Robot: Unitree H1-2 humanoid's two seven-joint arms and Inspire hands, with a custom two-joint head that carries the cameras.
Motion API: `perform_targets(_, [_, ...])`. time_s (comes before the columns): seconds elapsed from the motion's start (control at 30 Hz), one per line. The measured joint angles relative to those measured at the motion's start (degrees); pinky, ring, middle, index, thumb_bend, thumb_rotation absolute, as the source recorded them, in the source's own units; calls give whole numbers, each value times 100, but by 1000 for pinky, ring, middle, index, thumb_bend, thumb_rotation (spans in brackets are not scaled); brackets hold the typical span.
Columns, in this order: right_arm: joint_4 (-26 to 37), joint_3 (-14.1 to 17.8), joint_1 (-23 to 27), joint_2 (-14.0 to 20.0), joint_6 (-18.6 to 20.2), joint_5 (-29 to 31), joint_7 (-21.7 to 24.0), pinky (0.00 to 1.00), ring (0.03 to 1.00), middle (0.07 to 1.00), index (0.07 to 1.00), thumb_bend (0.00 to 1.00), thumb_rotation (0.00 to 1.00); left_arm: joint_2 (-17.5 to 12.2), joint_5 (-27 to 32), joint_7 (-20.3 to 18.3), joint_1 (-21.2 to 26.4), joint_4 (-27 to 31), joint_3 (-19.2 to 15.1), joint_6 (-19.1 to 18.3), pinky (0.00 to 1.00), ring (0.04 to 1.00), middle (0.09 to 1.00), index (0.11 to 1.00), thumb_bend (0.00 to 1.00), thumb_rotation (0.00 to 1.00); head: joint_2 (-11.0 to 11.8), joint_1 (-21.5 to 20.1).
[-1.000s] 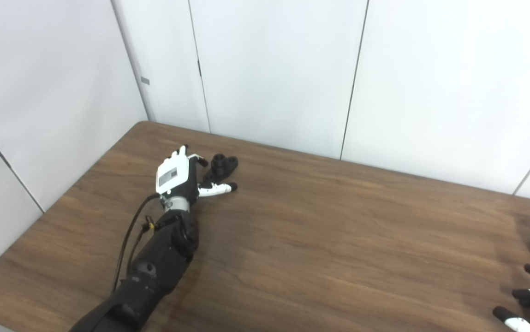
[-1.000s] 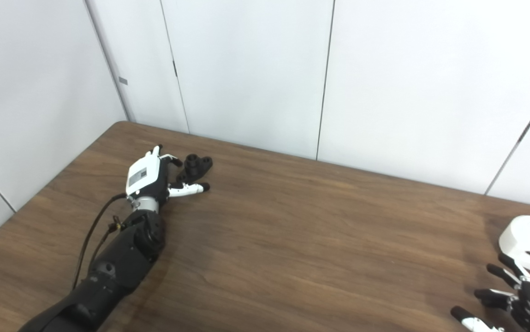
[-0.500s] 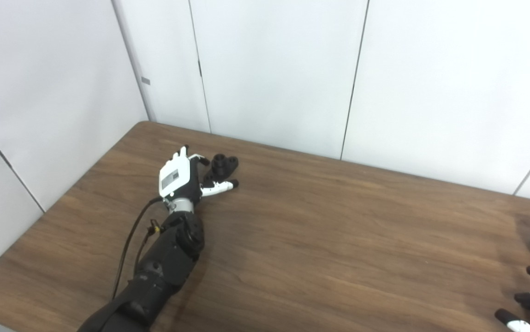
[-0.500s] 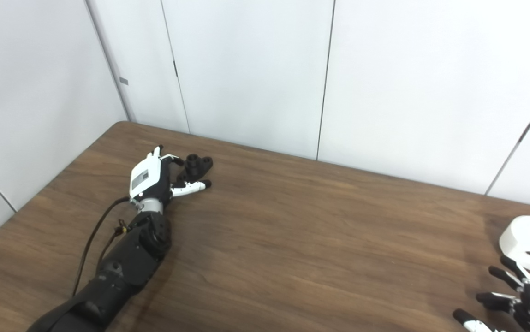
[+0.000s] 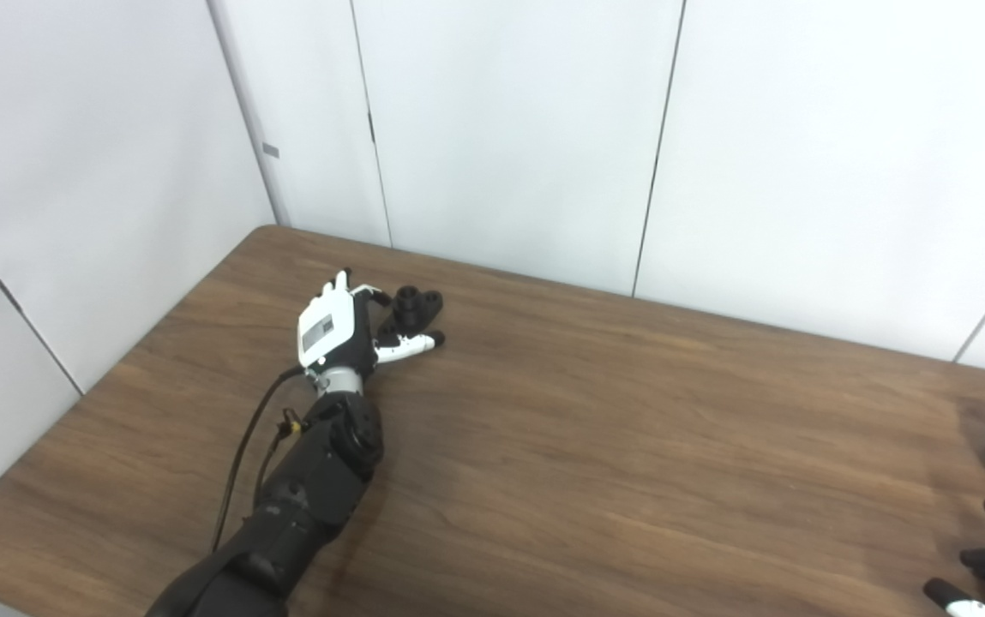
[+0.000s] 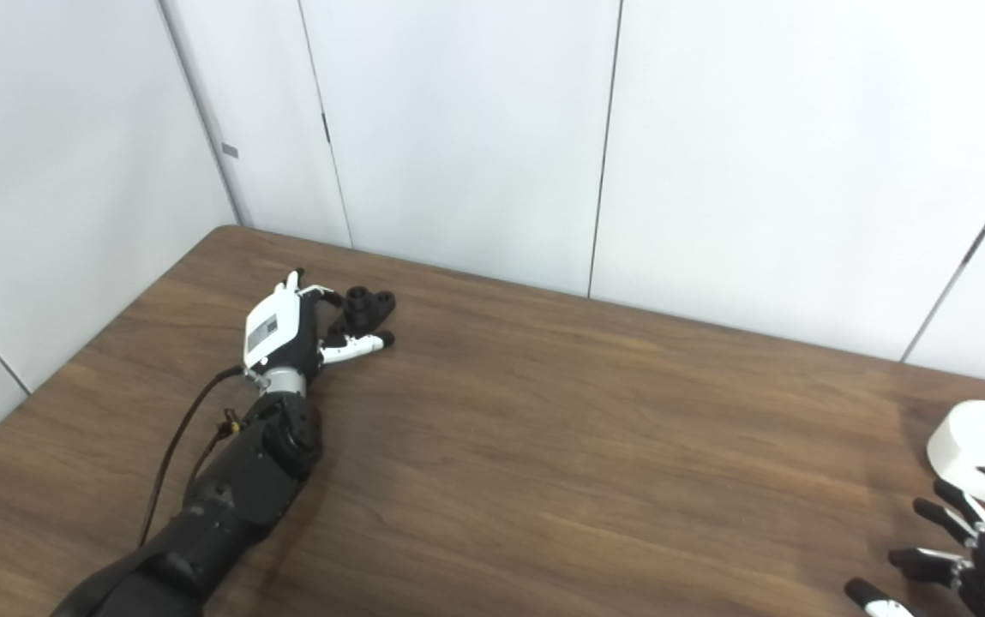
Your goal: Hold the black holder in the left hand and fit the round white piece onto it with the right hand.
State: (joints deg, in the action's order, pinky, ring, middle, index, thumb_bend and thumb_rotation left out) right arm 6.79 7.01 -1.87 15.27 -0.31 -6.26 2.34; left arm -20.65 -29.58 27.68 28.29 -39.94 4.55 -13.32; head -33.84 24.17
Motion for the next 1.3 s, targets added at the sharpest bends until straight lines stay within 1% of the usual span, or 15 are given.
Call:
perform_targets(0.07, [2,0,-6,10,0,-2,6,609,592,819,874,639,176,11,15,28,20,-39,-5,32,1000,1000,996,664,874,249,0,0])
perform_targets(0.2, [43,0,-47,55,2,2,20,593,596,819,872,637,181,27,40,64,65,-127,-4,52,1000,1000,995,671,882,274,-53,-17])
perform_targets(0.3, [46,0,-54,92,1,1,22,604,591,818,872,629,157,38,40,92,95,-191,9,52,986,1000,991,668,883,279,-53,-35])
perform_targets(0.37, [45,-1,-54,93,1,2,22,600,587,815,869,631,156,48,38,131,126,-260,15,72,952,1000,977,651,880,255,-53,-35])
perform_targets(0.47, [45,-1,-54,93,1,5,22,583,588,813,868,635,163,53,39,221,206,-412,44,169,937,1000,961,622,869,223,-61,-35])
perform_targets(0.5, [45,-1,-54,93,1,5,22,569,589,813,869,634,166,53,40,252,210,-422,45,210,942,1000,948,586,850,178,-62,-35])
perform_targets(0.53, [45,0,-54,93,1,5,20,562,592,814,871,629,168,55,51,266,212,-428,40,251,955,999,934,537,691,120,-62,-35])
perform_targets(0.57, [46,0,-54,94,1,4,20,558,594,815,872,627,169,59,64,281,216,-434,32,290,961,998,927,512,610,90,-62,-35])
perform_targets(0.6, [48,1,-54,93,3,5,19,568,594,814,869,626,162,66,86,302,221,-444,19,310,969,995,915,495,559,69,-62,-35])
perform_targets(0.67, [57,1,-56,93,17,8,20,601,601,817,870,620,151,77,122,343,238,-484,12,378,969,984,894,486,531,56,-70,-26])
perform_targets(0.77, [61,1,-56,92,36,12,20,613,603,821,873,613,152,98,120,409,276,-548,34,503,966,976,885,483,525,54,-62,-26])
perform_targets(0.8, [61,1,-57,93,36,9,20,606,601,821,873,613,155,98,120,431,277,-551,42,511,975,978,884,483,524,54,-70,-18])
perform_targets(1.07, [68,6,-57,92,60,28,20,661,603,829,881,593,110,87,24,531,277,-553,136,513,973,962,879,484,524,55,-97,-9])
perform_targets(1.17, [92,3,-57,92,85,-7,19,651,607,830,881,584,102,87,25,529,277,-553,137,512,972,958,874,484,524,54,-97,-9])
perform_targets(1.3, [120,0,-57,92,129,-47,17,623,610,831,883,579,112,61,27,467,264,-543,219,566,891,936,872,484,524,55,-88,-79])
